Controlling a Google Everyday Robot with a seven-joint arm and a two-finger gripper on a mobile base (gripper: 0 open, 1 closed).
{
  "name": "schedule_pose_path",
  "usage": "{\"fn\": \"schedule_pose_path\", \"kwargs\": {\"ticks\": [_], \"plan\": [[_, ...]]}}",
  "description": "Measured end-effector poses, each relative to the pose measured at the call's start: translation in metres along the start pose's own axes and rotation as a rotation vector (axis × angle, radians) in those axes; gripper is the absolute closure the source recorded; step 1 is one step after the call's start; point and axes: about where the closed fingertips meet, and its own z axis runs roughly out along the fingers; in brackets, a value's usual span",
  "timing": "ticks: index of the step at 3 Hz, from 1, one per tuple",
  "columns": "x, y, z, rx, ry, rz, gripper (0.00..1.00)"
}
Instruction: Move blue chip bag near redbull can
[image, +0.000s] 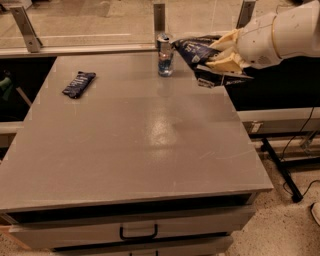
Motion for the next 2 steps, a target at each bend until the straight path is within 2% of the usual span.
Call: {"fn": "schedule_pose_path", "kwargs": {"ticks": [2], "plan": [[0.034,-0.041,0.022,0.109,-0.018,0.045,1.0]]}}
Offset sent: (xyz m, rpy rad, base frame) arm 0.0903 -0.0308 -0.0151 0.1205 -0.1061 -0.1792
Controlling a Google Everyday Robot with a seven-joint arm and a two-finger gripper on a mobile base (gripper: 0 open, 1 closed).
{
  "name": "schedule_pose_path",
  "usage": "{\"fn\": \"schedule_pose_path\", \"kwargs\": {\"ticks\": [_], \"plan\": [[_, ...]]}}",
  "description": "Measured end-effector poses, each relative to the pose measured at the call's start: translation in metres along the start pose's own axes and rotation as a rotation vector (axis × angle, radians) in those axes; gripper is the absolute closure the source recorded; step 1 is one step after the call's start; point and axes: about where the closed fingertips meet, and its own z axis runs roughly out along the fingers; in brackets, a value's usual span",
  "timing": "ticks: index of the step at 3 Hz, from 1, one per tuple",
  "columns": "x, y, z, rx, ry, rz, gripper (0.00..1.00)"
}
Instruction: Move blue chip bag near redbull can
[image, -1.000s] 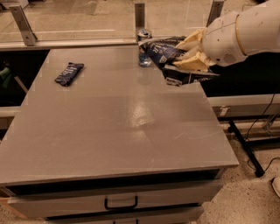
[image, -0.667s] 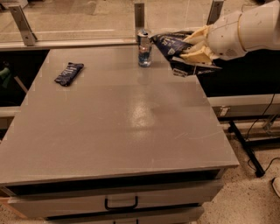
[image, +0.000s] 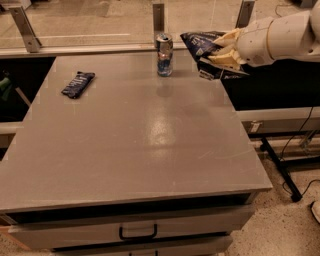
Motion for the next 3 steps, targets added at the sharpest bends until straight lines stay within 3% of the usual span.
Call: {"fn": "schedule_pose_path", "kwargs": {"ticks": [2,3], "plan": [[0.02,-0.026,0.038,0.155,0.071,0.084,1.0],[0.037,-0.031,0.051,0.226,0.132,0.152,0.74]]}}
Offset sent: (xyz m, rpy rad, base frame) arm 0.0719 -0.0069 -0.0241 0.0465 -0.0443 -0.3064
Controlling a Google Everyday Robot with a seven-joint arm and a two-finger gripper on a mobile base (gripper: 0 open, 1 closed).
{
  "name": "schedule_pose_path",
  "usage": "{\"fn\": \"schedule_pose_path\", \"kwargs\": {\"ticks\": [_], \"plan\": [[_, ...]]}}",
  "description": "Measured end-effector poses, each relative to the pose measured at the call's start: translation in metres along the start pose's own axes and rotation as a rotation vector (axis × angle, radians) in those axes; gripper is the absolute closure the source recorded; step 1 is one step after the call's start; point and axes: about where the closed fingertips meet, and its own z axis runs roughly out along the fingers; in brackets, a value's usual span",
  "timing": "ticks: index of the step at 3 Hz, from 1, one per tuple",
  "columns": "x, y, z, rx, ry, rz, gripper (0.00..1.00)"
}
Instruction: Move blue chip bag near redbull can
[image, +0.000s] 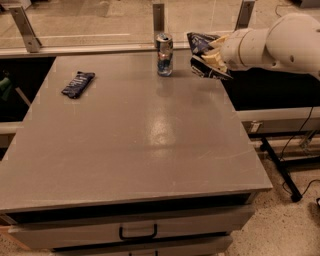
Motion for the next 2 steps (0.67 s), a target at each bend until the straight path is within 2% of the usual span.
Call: {"fn": "schedule_pose_path", "kwargs": {"ticks": [1,2], "plan": [[0.006,0.003,0.008,0.021,0.02,0.043,0.51],[0.008,0.012,0.02,0.011,0.025,0.07,0.28]]}}
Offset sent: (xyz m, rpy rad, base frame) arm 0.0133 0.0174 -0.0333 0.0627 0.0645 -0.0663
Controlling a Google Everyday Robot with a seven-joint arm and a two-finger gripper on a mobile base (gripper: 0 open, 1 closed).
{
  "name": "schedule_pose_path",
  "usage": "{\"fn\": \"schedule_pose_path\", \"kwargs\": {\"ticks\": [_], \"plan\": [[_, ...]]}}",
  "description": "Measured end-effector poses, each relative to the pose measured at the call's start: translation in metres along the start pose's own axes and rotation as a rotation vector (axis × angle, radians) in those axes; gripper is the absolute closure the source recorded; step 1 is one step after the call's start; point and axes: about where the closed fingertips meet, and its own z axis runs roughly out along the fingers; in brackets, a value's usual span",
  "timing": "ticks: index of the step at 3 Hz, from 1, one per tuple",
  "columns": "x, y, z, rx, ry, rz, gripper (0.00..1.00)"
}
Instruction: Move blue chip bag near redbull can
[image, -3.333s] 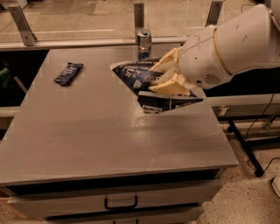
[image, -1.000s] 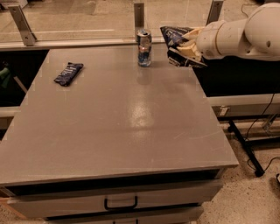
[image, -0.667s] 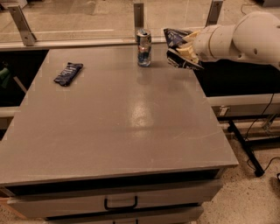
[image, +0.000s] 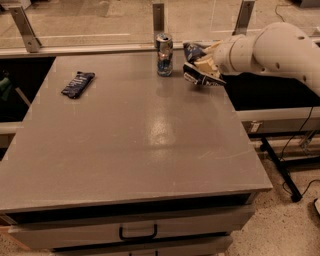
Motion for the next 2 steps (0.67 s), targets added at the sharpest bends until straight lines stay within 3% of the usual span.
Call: {"fn": "schedule_pose_path", "kwargs": {"ticks": [1,2], "plan": [[0.0009,0.007,0.006,-0.008,0.004,0.016,0.05],[-0.0023,0.0087,0.0043,-0.008,-0.003,0.018,0.0]]}}
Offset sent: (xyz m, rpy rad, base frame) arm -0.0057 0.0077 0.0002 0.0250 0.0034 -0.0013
